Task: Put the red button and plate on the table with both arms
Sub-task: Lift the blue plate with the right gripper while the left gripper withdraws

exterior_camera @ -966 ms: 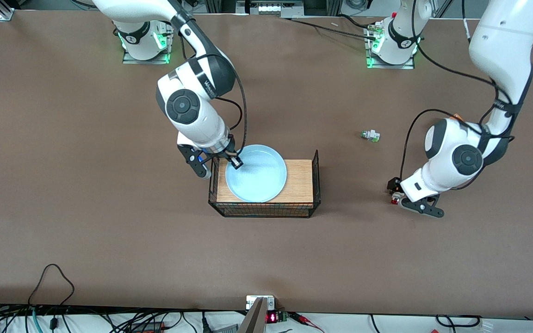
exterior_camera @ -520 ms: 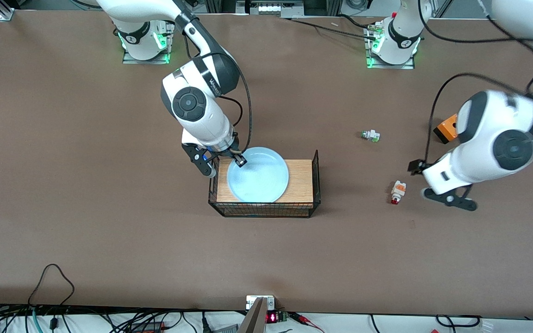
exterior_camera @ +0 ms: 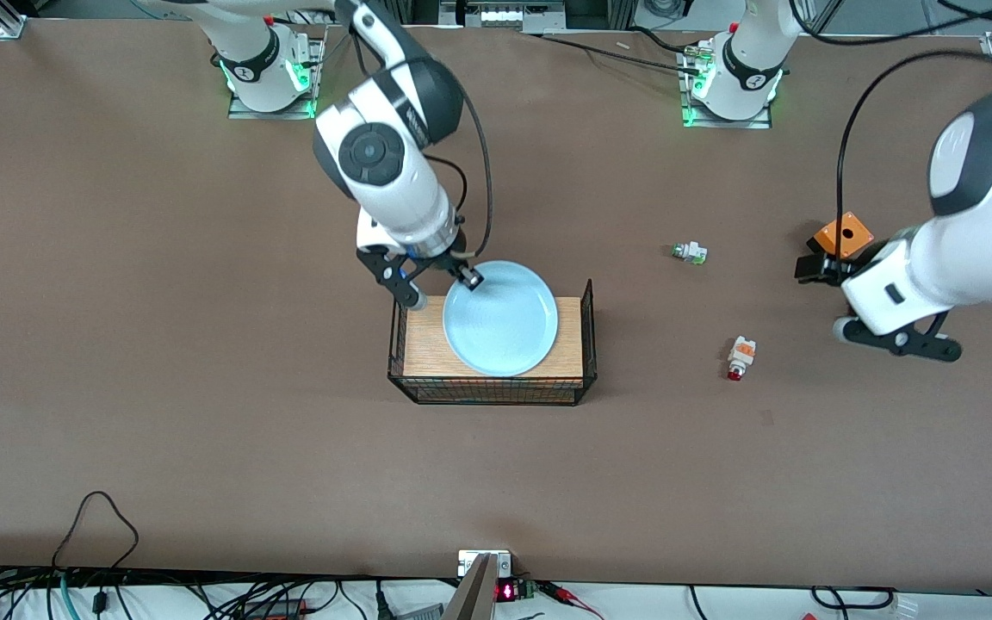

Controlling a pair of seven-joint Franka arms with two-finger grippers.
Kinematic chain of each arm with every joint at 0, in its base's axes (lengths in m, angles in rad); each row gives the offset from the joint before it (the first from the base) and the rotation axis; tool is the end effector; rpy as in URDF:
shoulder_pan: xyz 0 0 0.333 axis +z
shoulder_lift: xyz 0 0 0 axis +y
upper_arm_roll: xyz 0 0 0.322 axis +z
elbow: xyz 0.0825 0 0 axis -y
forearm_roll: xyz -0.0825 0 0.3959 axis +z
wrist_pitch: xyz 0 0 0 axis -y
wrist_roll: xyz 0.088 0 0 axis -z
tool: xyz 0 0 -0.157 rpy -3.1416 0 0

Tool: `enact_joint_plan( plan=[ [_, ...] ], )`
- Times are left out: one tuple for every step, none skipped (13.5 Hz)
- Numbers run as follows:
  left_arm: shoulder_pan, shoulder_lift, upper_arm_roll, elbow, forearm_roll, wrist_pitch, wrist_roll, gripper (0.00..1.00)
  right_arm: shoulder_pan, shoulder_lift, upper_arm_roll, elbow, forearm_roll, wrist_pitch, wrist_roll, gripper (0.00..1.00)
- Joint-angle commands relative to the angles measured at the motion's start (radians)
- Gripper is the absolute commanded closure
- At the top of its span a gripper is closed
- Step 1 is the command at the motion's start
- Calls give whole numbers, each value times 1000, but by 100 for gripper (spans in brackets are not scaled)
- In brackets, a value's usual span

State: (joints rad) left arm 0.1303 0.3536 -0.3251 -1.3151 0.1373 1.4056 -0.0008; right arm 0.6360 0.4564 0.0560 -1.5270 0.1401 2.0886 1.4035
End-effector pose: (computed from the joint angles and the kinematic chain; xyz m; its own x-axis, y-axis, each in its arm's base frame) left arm 0.6300 -0.0712 0.4844 0.9544 -0.1733 -0.2429 -0.1851 -0.9824 -0.0262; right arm 0.5461 0.4633 0.3572 0.7093 -0.6921 -0.1337 -0.7049 -0.6985 -0.1234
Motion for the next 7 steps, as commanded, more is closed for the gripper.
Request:
enact_joint_plan(
  plan=[
    [-99,-154,119,-59,-19,-21,-28,0,8,-105,-2,-10,9,-123,-12,100],
    [-145,-194,189,-87,-34,-17,-25,0,7,-135,-4,-8,9,-174,-18,100],
    [-185,-231,271,-125,-80,-7,-18,0,-1,-157,-5,-7,9,-215,-23,100],
    [-219,-279,350,-197,-147,47,-13,0,-5,-179,-8,5,9,-263,-35,100],
    [-224,-341,371,-305,-168,143,-10,0,-7,-201,-18,22,10,-298,-52,100],
    [-225,-393,371,-396,-162,239,-13,0,-30,-211,-25,28,9,-317,-85,100],
    [-225,-404,367,-421,-151,269,-15,0,-74,-219,-28,30,9,-340,-163,100]
  ],
)
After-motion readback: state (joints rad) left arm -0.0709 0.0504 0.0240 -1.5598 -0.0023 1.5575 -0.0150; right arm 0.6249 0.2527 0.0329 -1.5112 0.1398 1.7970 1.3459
